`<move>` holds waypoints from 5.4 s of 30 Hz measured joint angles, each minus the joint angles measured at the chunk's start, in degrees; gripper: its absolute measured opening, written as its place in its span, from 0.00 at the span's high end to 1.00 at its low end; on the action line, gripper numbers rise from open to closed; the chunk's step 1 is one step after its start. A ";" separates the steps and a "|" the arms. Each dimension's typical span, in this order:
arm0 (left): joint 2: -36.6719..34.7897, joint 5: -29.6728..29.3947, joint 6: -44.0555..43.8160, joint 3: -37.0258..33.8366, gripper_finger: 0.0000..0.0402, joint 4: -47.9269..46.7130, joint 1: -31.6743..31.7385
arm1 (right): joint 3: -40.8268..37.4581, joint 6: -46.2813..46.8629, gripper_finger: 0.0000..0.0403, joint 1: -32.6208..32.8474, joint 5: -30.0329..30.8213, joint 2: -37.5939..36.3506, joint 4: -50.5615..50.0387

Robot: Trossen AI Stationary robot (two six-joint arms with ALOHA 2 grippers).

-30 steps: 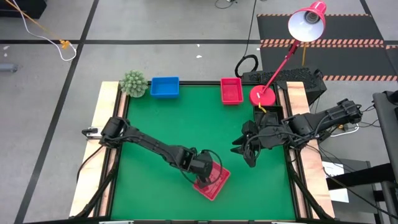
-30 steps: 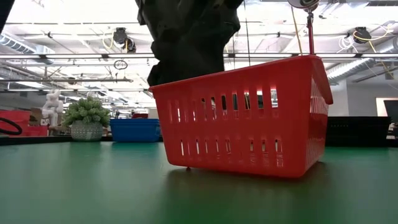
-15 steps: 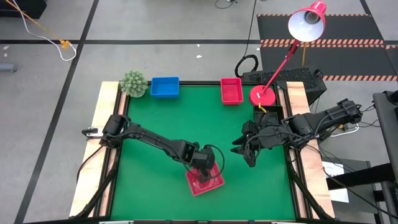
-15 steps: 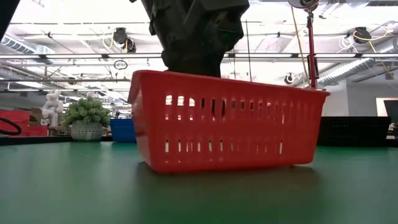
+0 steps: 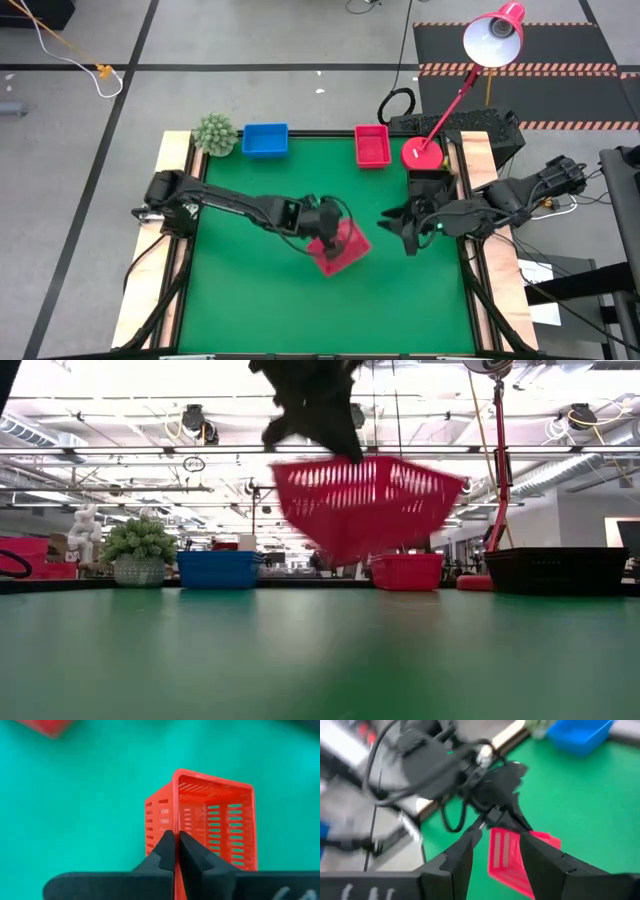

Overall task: Stack baskets by color
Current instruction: Stack the bottom red bin on top of the stacked red bin

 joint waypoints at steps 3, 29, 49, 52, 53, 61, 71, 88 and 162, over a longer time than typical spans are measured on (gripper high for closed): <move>-3.48 -4.67 -0.15 0.00 0.99 0.74 1.08 | 0.02 1.75 0.62 0.84 6.07 -1.32 1.56; -14.74 -21.59 -1.69 0.02 0.99 18.87 9.60 | 0.02 4.04 0.62 0.47 24.43 -1.37 3.07; -14.74 -21.42 0.13 0.02 0.99 24.68 11.64 | 0.02 -9.17 0.61 -8.73 32.46 2.83 3.19; -14.74 -21.39 0.21 0.02 0.97 25.69 11.53 | 0.02 -8.99 0.61 -11.23 29.13 3.40 3.22; -14.74 -21.38 0.58 0.02 0.97 26.25 11.49 | 0.02 -8.54 0.61 -11.99 27.88 3.44 3.15; -14.74 -21.42 1.97 0.02 0.97 27.83 11.27 | 0.01 -4.67 0.64 -17.06 23.29 3.41 2.70; -14.67 -21.26 2.00 0.02 0.96 27.81 11.27 | 0.02 -4.62 0.96 -19.87 18.26 3.39 2.53; -16.03 -11.28 13.28 -0.04 0.44 24.86 13.79 | 0.02 -3.27 0.99 -30.22 12.48 3.37 2.40; -24.53 -1.74 16.95 0.00 0.63 -14.47 26.48 | 0.02 -24.19 0.99 -88.38 -60.33 27.10 -4.07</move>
